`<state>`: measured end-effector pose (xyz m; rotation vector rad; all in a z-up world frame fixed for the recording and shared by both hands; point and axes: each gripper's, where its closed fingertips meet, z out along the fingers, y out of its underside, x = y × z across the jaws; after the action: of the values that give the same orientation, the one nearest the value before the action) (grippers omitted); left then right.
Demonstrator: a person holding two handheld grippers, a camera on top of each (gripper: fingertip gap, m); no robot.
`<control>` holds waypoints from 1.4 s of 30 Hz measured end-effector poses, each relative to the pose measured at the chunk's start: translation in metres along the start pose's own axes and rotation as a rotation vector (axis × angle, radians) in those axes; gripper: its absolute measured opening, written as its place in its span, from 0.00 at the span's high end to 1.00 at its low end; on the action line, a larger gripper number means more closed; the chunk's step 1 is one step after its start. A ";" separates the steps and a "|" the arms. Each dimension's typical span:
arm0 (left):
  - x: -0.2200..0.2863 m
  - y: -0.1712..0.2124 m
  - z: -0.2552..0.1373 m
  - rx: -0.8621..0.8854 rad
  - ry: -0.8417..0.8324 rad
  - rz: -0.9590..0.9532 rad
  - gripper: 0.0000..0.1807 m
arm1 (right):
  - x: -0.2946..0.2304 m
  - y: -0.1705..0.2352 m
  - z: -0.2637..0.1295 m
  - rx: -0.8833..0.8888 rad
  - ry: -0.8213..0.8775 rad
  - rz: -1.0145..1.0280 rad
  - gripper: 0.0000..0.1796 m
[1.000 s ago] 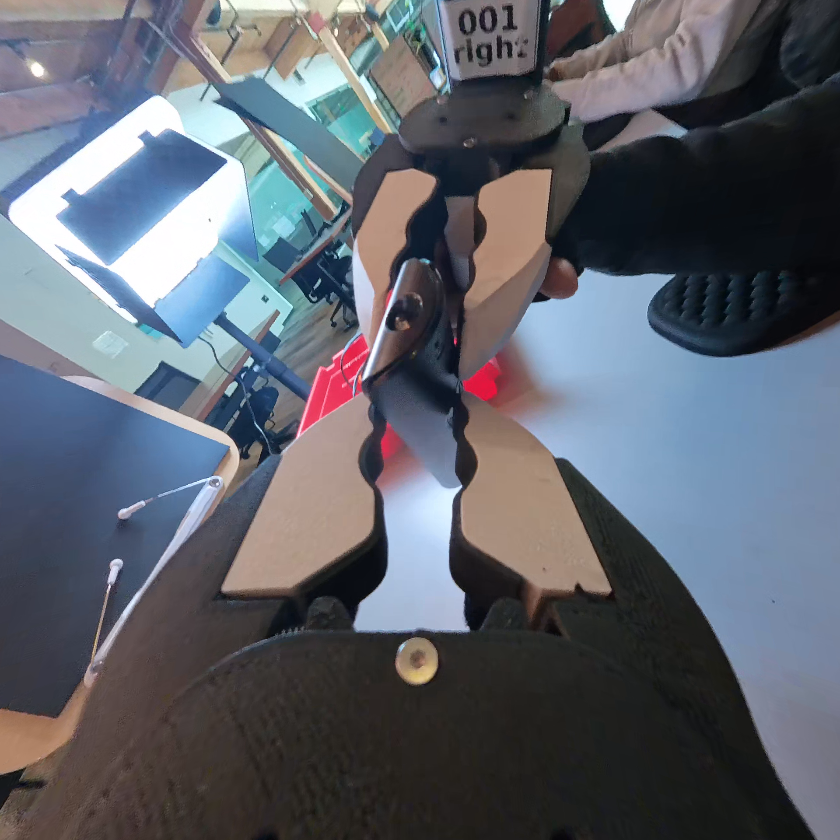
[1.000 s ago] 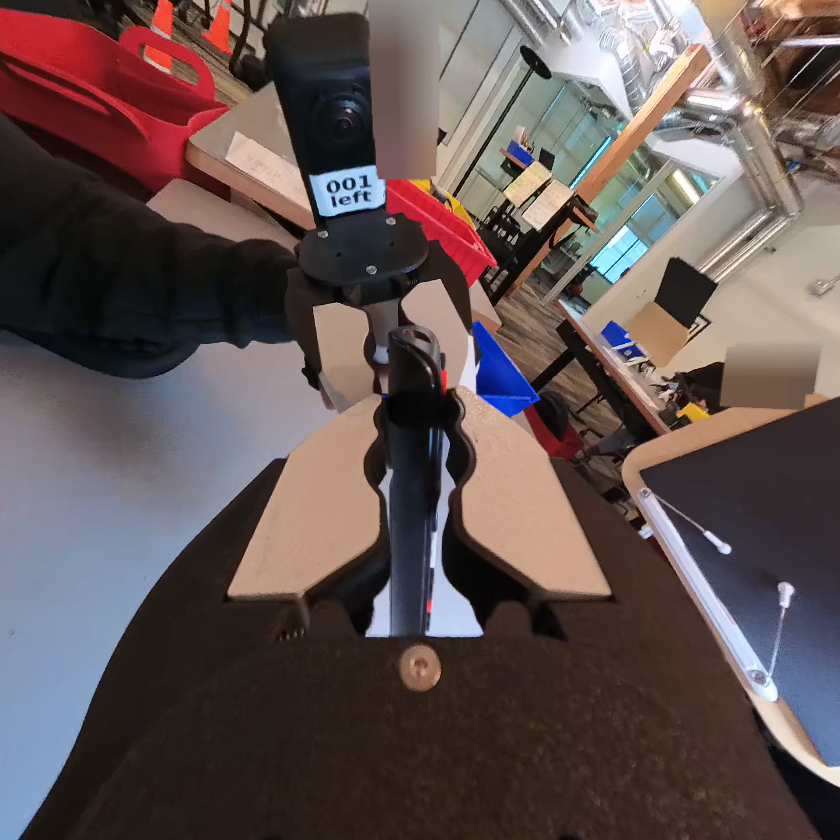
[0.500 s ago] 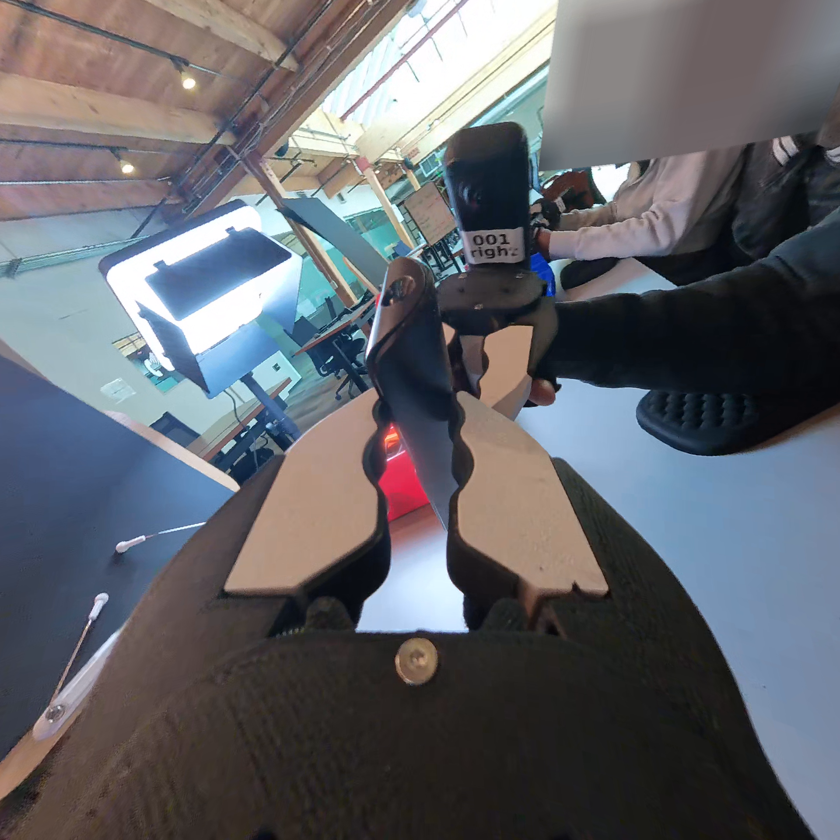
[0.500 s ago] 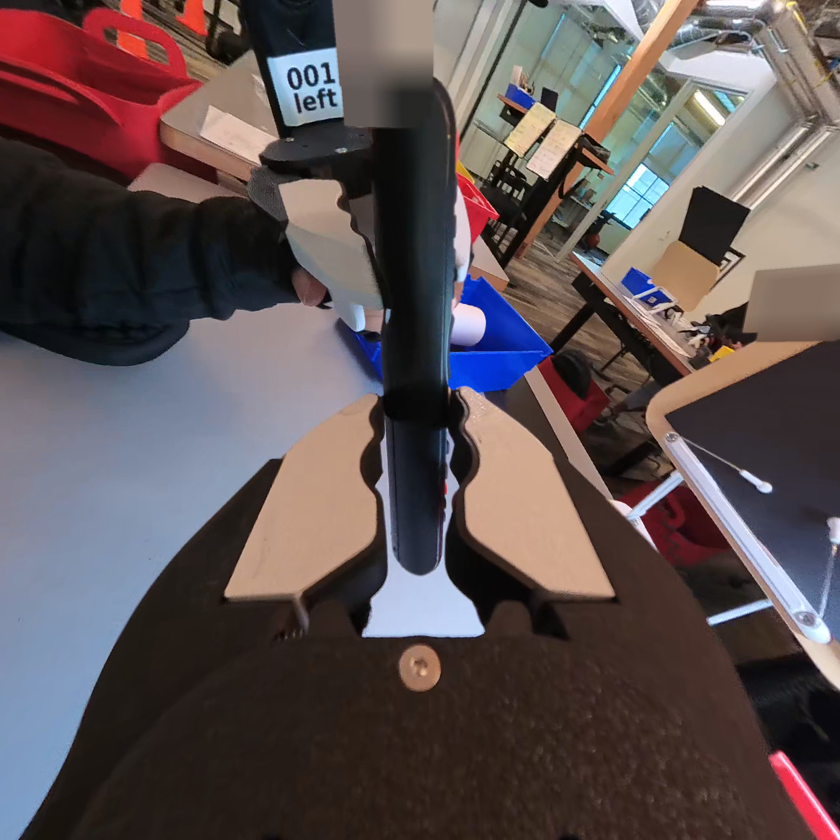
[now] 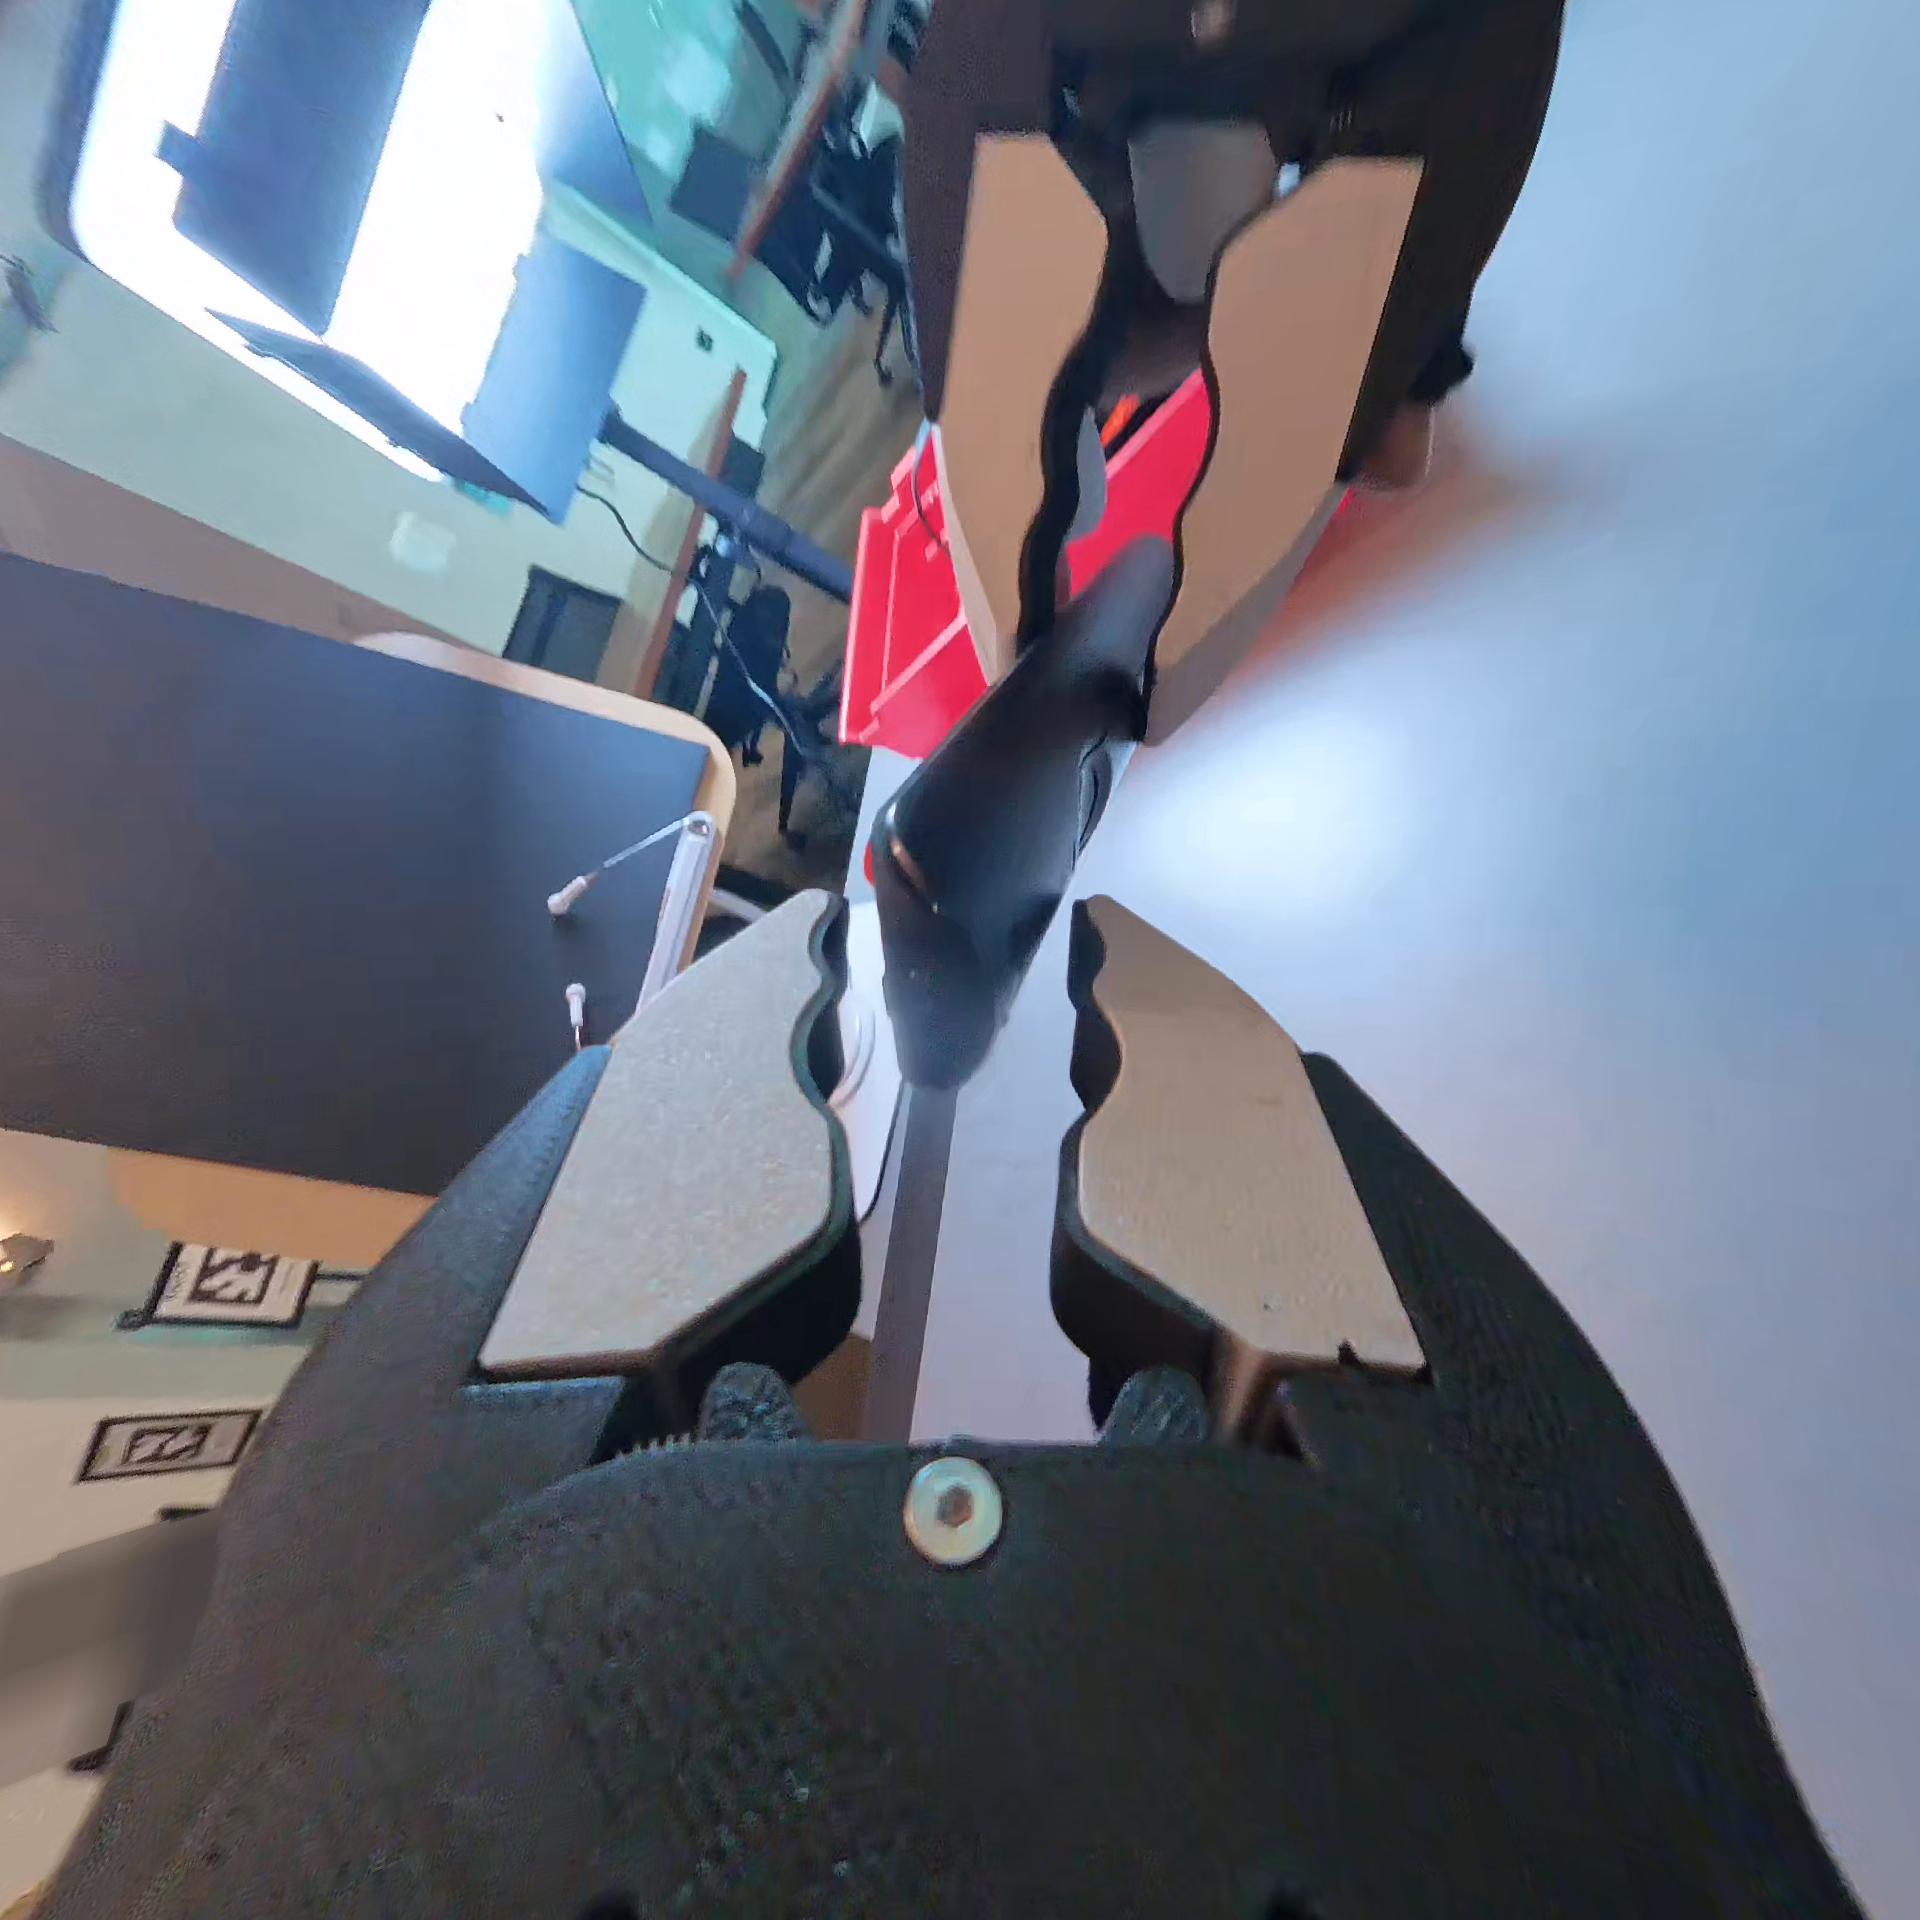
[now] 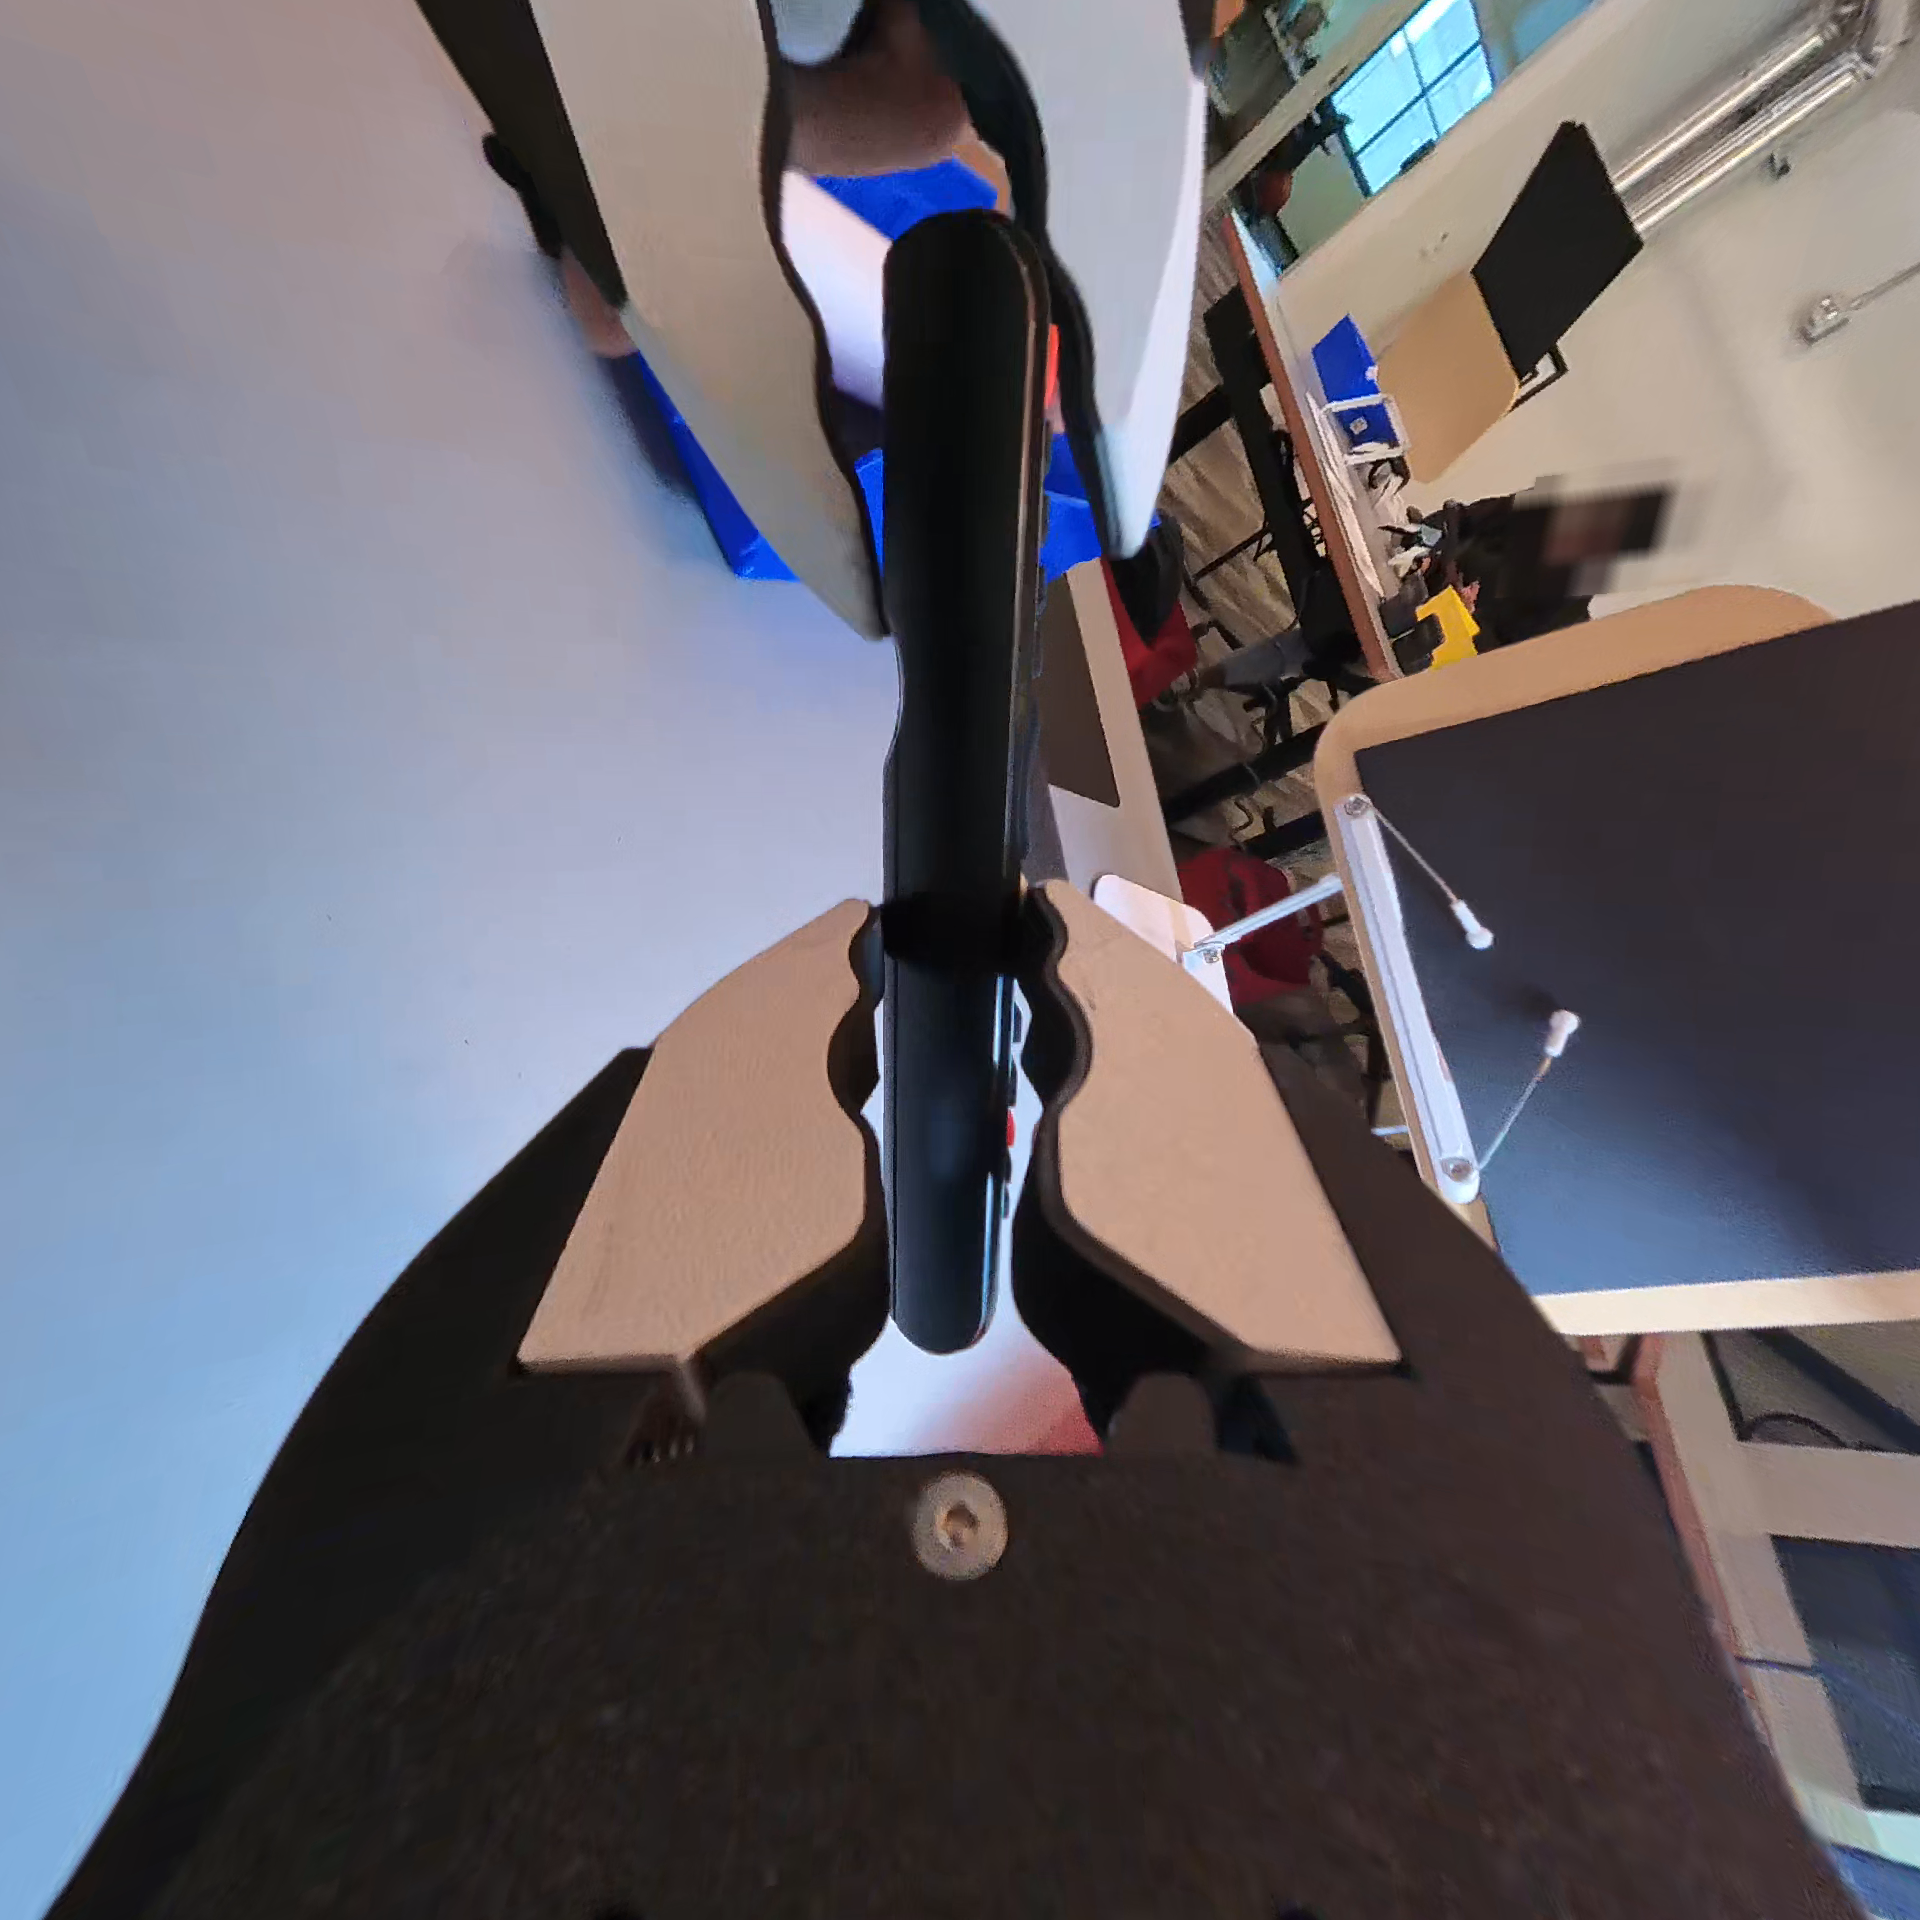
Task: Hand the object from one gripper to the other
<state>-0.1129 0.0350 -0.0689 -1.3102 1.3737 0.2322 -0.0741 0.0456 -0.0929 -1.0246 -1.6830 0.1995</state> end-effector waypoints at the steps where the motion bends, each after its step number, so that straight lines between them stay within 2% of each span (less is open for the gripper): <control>1: 0.003 0.004 0.004 -0.027 0.001 0.025 0.78 | -0.002 0.001 0.002 -0.013 0.000 -0.016 0.86; 4: 0.012 0.013 0.012 -0.074 0.025 0.077 0.82 | -0.002 0.008 0.005 -0.092 0.024 -0.080 0.86; 7: 0.014 0.010 0.015 -0.038 0.027 0.083 0.84 | 0.001 0.010 0.003 -0.109 0.043 -0.094 0.86; 12: 0.003 -0.011 0.003 0.139 0.007 0.005 0.86 | 0.018 -0.016 -0.022 0.078 0.088 -0.028 0.84; 17: -0.006 -0.033 -0.014 0.263 -0.016 -0.026 0.86 | 0.042 -0.030 -0.056 0.221 0.156 0.019 0.77; 22: -0.004 -0.041 -0.019 0.320 -0.008 -0.020 0.86 | 0.041 -0.016 -0.064 0.229 0.083 0.089 0.75; 24: -0.003 -0.043 -0.019 0.330 -0.002 -0.022 0.86 | 0.036 -0.013 -0.061 0.225 0.055 0.087 0.80; 32: -0.007 -0.019 -0.008 0.220 0.014 -0.124 0.82 | 0.030 0.000 -0.046 0.053 0.080 -0.034 0.85; 38: 0.001 0.006 0.007 -0.042 -0.030 0.075 0.82 | 0.025 0.002 -0.033 -0.020 0.103 -0.111 0.86; 42: 0.004 0.017 0.014 -0.126 -0.047 0.161 0.86 | 0.024 0.007 -0.029 -0.128 0.142 -0.188 0.86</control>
<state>-0.1169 0.0489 -0.0857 -1.2899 1.4451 0.4630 -0.0468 0.0567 -0.0686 -0.9448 -1.6667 -0.1022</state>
